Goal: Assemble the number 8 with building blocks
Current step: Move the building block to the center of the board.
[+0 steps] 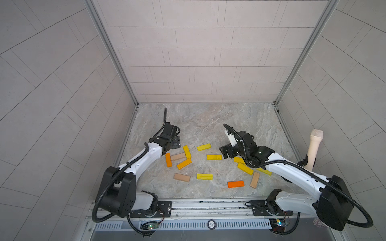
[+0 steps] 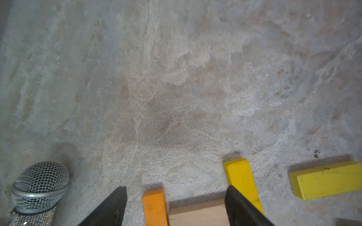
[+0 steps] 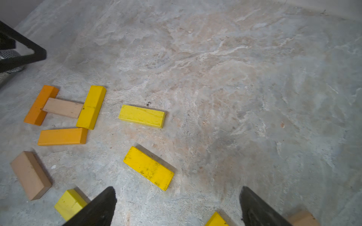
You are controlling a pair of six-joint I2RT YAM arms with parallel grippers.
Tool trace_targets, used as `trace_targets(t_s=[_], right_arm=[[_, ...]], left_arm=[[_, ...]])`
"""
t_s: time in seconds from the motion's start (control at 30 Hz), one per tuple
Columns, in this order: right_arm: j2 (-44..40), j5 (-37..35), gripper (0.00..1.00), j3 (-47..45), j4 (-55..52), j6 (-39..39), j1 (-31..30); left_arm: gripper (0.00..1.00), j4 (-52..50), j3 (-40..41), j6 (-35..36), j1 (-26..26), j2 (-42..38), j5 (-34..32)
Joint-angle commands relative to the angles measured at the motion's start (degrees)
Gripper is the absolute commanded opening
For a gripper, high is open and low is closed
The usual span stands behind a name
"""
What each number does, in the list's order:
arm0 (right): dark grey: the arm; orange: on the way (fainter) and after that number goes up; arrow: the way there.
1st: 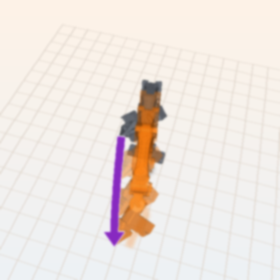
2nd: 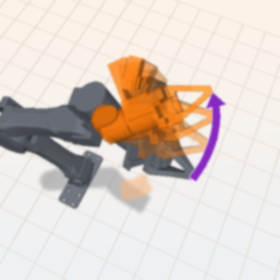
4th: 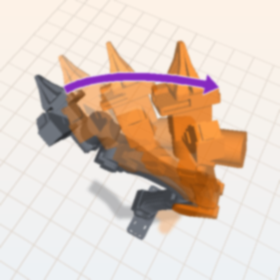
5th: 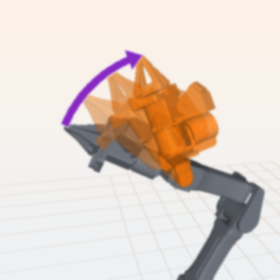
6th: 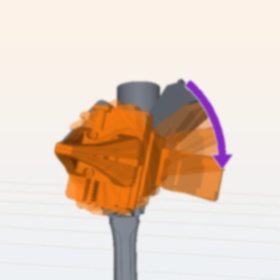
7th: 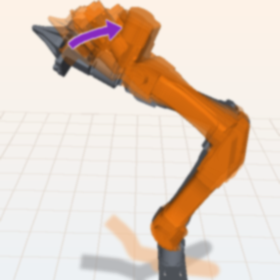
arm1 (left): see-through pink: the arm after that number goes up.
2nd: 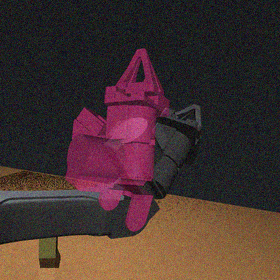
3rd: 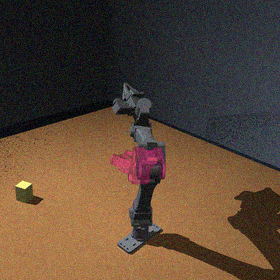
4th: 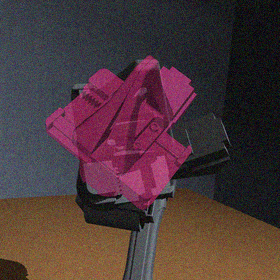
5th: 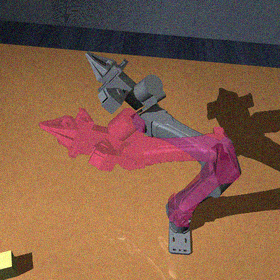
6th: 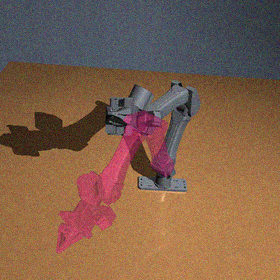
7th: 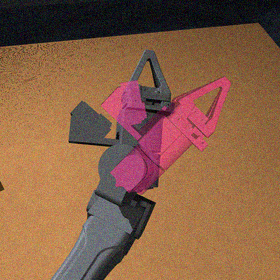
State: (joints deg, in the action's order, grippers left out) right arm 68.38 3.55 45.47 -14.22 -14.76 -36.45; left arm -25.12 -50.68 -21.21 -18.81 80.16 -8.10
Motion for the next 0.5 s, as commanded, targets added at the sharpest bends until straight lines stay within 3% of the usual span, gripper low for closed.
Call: trace_targets(t_s=[0.0, 0.23, 0.47], right_arm=[[-0.81, 1.89, 1.0, -0.47, 1.51, -1.3, -1.4], [-0.18, 0.89, 1.0, -2.09, 2.96, -2.06, -2.34], [0.46, 1.34, 1.0, -3.71, 4.5, -3.03, -2.38]], left_arm=[[0.78, -6.67, -3.01, -1.45, -0.81, 3.28, 4.9], [0.75, -8.25, -6.16, -8.77, -7.69, 10.02, 4.12], [0.73, -7.04, -9.72, -16.6, -10.67, 16.91, 2.94]])
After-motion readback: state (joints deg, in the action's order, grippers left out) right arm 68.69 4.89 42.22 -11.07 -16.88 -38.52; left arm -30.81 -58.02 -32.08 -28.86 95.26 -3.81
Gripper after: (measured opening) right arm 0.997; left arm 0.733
